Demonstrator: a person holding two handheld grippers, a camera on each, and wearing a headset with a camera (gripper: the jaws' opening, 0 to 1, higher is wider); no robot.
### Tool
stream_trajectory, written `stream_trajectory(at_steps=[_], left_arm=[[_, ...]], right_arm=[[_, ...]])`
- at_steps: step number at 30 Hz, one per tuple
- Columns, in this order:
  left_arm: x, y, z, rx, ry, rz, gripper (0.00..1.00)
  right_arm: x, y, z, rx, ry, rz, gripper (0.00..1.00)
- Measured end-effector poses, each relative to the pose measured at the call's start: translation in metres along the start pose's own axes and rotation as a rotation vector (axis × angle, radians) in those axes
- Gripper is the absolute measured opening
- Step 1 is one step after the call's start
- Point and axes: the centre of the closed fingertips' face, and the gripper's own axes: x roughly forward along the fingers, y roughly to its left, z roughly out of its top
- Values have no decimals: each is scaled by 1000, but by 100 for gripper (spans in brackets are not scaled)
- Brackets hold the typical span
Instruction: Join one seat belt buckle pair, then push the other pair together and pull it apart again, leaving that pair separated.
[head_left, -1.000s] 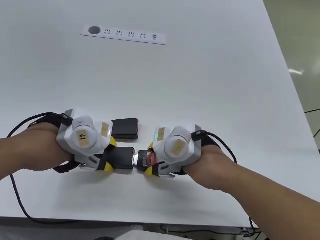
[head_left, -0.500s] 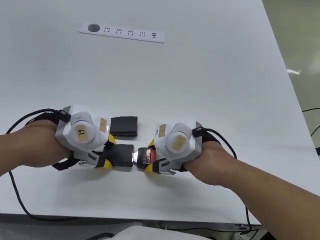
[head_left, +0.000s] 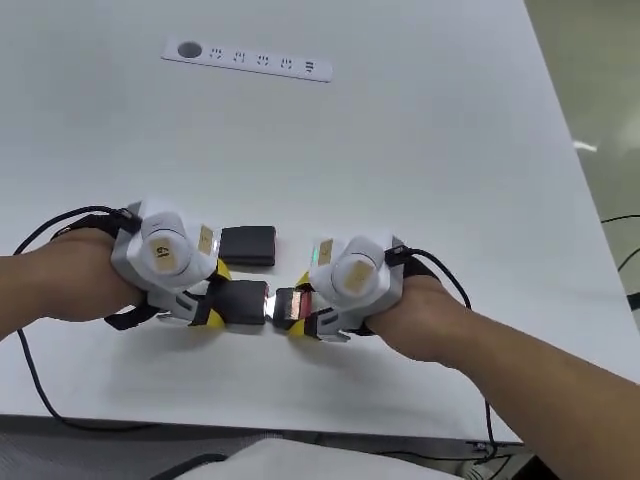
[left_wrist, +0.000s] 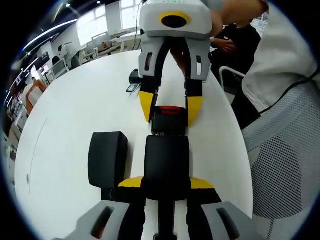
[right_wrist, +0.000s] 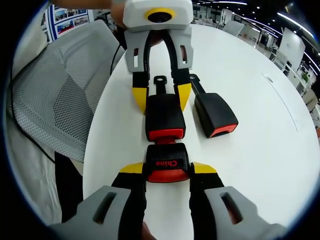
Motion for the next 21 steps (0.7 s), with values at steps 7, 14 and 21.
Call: stream_trajectory(at_steps=[7,14,21], left_arm=[[-1,-1,1,-10,-1,6,32],[-1,0,1,-24,-7,3,33],[-1,0,1,-66,-3,5,34]], right_arm=[[0,2,1,9,-16,-5,31],[0,3,2,0,-27,0,33],[0,4,0,-17,-12,6,34]])
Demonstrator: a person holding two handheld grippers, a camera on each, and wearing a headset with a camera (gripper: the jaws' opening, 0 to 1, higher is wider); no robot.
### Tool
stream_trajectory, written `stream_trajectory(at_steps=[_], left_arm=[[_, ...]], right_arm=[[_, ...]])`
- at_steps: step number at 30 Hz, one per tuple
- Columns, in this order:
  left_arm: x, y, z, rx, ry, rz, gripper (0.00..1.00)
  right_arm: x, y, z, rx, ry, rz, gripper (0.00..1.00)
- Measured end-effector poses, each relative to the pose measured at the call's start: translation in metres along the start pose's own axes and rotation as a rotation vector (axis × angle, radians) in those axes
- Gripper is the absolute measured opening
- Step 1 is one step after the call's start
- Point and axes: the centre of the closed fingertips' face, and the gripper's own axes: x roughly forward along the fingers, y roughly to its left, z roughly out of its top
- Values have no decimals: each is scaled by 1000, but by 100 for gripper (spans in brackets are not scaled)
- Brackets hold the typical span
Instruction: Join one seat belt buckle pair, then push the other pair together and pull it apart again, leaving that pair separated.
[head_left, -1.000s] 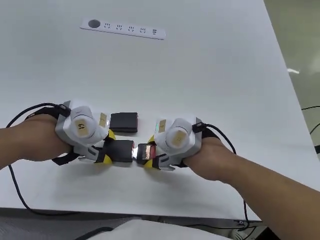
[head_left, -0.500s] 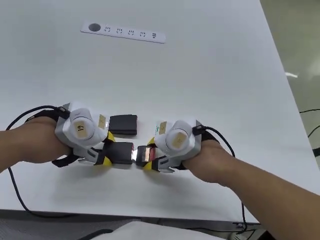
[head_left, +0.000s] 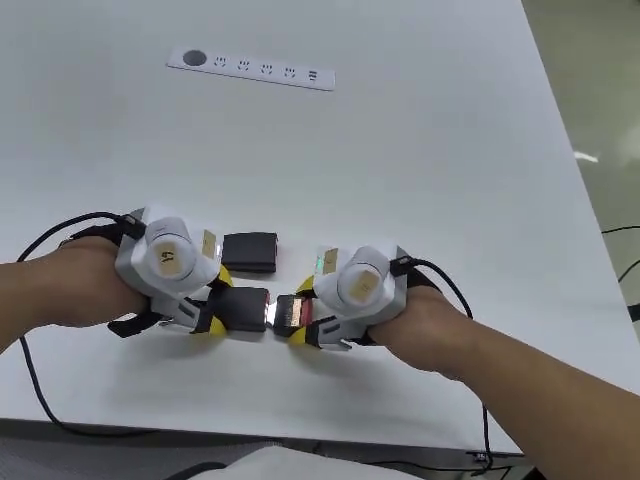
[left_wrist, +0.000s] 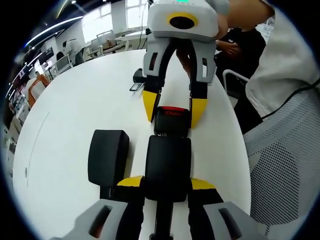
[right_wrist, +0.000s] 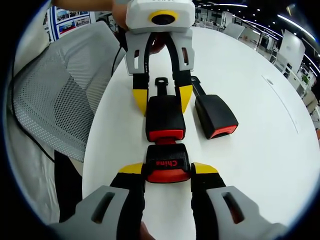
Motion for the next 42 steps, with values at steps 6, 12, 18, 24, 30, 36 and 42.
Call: stream_trajectory(at_steps=[6,12,18,24,30,36,42], left_arm=[[-5,2,-2,-23,33,30,41],[-19,-2,7,-56,-10,31,44],[-37,10,22,-36,-32,73,45],[-45,29,32,-36,-59,107,46],[-45,48,37,-26,-68,122,47],[-37,59,42,-26,-54,123,47],[-27,66,38,-22,-38,93,47]], right_arm=[[-10,0,2,27,-17,-8,35],[-25,-2,7,36,-38,-22,33],[-47,-8,14,41,-59,-48,31],[-59,-26,-4,43,-38,-73,31],[-70,-46,-21,65,-23,-109,31],[-81,-62,-38,79,-2,-136,32],[-90,-79,-65,90,32,-171,33]])
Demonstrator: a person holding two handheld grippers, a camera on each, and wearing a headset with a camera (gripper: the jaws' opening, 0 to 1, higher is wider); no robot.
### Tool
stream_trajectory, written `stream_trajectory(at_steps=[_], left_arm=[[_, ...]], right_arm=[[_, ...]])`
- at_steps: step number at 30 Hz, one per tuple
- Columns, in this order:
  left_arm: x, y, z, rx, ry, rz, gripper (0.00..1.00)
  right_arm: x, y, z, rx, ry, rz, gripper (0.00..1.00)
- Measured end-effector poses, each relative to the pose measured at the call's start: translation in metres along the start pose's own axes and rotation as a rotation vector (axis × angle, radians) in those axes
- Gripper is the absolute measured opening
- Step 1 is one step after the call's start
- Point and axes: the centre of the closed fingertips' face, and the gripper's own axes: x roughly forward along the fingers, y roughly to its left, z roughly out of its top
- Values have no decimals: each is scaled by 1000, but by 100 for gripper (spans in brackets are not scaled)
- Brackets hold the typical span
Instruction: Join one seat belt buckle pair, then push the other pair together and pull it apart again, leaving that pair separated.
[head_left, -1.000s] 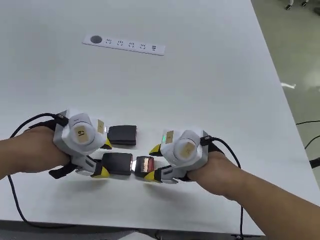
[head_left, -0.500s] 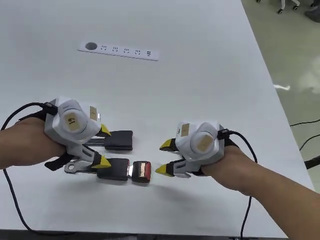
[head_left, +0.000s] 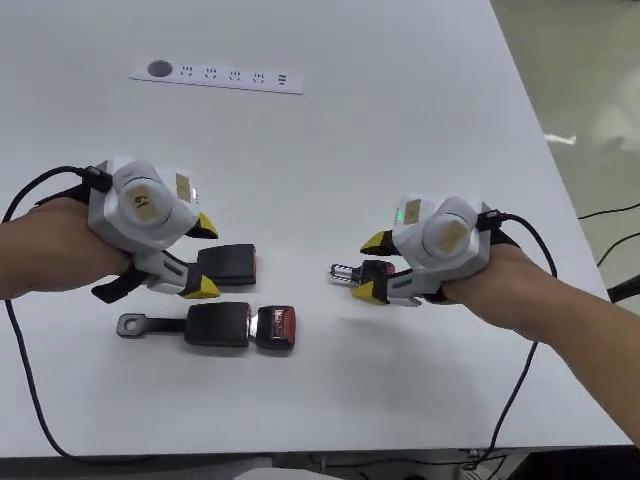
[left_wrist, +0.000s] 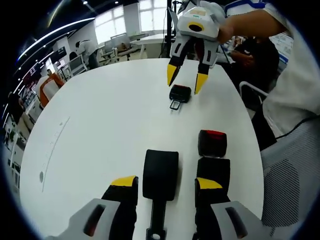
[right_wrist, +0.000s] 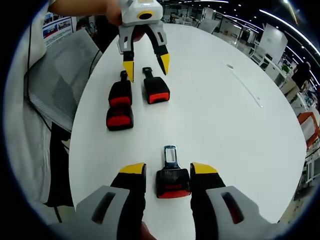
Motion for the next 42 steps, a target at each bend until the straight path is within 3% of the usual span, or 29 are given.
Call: stream_trajectory(at_steps=[7,20,22,23,25,30,35,42], left_arm=[[12,17,-12,-16,16,-11,46],[24,14,-12,12,24,-53,41],[24,16,-13,55,22,-51,39],[25,15,-13,41,18,-54,39],[26,14,-13,22,15,-67,39],[28,8,-21,52,47,-91,37],[27,6,-19,62,47,-90,35],[33,8,-26,95,74,-84,33]], right_arm=[[1,-9,-15,14,31,5,33],[13,-8,-38,27,70,57,32],[12,-5,-40,32,80,62,32],[15,-7,-43,38,78,65,32],[14,-5,-41,38,77,68,33],[17,-7,-42,19,76,83,33],[19,-8,-44,11,74,84,33],[19,-7,-43,6,61,100,33]])
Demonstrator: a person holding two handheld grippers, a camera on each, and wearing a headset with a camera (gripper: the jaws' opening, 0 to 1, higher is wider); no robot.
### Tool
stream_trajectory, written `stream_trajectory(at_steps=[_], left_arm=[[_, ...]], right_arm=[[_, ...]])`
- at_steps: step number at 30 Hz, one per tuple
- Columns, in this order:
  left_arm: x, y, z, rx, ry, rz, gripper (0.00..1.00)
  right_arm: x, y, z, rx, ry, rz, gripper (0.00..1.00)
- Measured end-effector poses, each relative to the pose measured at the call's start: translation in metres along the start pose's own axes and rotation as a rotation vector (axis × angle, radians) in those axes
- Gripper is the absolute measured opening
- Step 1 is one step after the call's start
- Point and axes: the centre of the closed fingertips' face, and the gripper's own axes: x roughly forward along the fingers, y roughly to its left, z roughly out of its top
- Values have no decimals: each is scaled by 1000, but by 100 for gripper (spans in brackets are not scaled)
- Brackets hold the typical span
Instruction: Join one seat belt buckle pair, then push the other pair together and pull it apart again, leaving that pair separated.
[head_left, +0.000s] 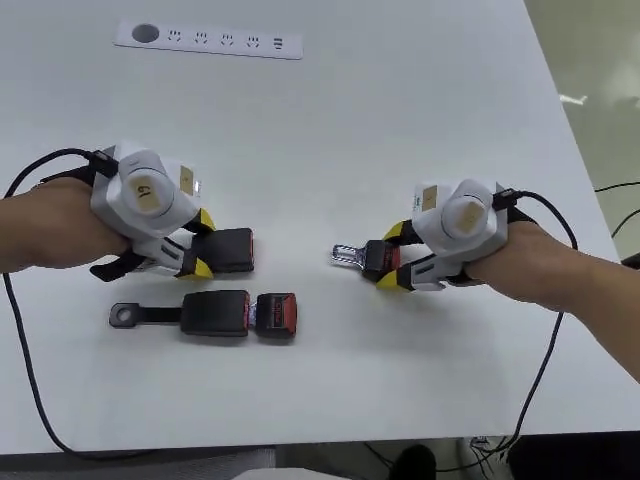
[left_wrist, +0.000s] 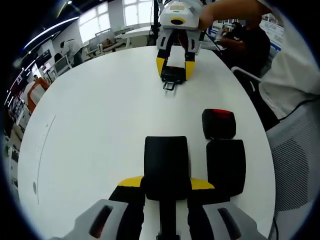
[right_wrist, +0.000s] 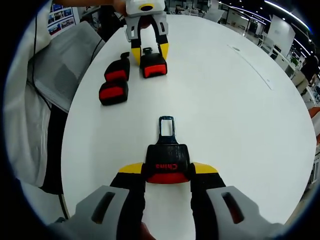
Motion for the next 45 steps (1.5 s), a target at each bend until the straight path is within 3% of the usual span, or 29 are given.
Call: stream_trajectory(at_steps=[9,22,34,45], left_arm=[[-2,2,-2,23,-19,-16,33],[-3,1,0,15,20,-13,33],[-2,-1,1,13,21,-15,33],[-2,-1,1,22,24,-22,33]], right_arm=[[2,-5,3,-17,21,10,33],[7,-3,11,-68,36,14,33],[26,13,47,-85,5,44,33],[48,9,75,-97,-18,57,33]])
